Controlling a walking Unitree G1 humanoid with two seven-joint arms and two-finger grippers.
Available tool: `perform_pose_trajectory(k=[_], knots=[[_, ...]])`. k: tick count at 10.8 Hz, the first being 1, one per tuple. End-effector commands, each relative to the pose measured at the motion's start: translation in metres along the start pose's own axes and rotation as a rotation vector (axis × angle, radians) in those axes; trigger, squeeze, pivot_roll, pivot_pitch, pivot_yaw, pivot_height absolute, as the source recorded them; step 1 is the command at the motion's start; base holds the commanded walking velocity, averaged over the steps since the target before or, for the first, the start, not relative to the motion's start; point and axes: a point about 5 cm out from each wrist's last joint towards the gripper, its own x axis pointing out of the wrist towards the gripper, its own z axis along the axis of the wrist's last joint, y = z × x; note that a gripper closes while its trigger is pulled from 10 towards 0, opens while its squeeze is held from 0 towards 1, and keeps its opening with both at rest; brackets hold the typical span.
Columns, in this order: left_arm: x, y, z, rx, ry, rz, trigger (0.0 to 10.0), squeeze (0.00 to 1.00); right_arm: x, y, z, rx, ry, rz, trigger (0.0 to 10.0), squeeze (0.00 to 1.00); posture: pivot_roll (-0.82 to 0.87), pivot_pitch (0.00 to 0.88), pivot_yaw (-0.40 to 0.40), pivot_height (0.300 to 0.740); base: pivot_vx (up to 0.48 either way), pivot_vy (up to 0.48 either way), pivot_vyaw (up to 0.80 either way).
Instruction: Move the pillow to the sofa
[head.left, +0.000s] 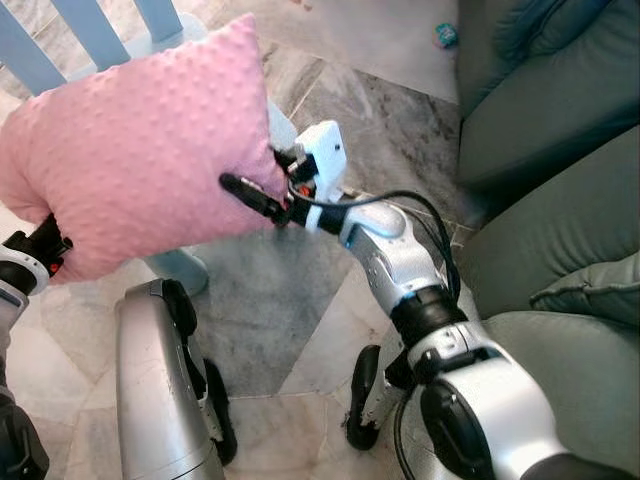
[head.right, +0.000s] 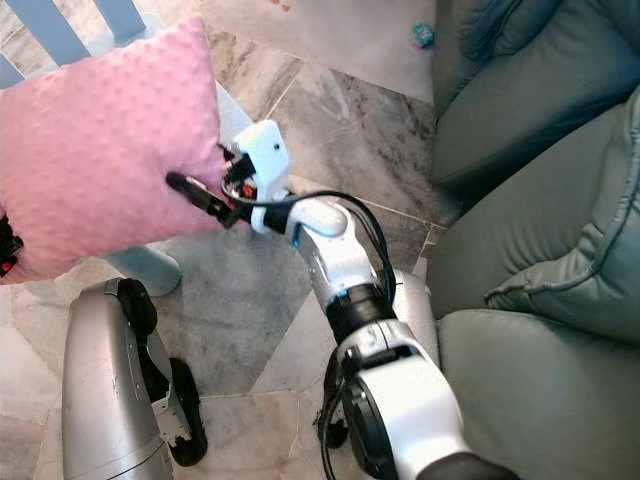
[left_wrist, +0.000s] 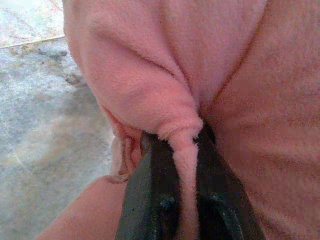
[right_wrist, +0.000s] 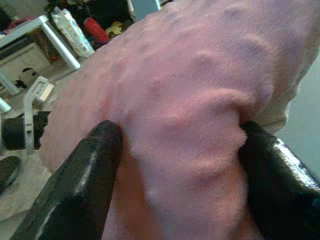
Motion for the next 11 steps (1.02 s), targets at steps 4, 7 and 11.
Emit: perform_pose_trajectory(k=[4,7,11], knots=[[-0.002,0.004,-0.015,0.006,0.058,0.015,0.0,0.00,-0.013,0.004,-0.016,0.047,0.033,-0.010,0.0,0.00,0.04,0.512,-0.074,0.413,0.000,0.000,0.00],[0.001,0.000,-0.015,0.006,0.055,-0.004,0.0,0.00,-0.021,-0.007,-0.013,0.055,-0.004,-0.147,0.0,0.00,0.04,0.505,-0.068,0.413,0.000,0.000,0.00],[0.001,-0.001,-0.014,0.006,0.051,-0.011,0.0,0.00,-0.023,-0.007,-0.014,0.070,-0.010,-0.176,0.0,0.00,0.04,0.503,-0.068,0.413,0.000,0.000,0.00]])
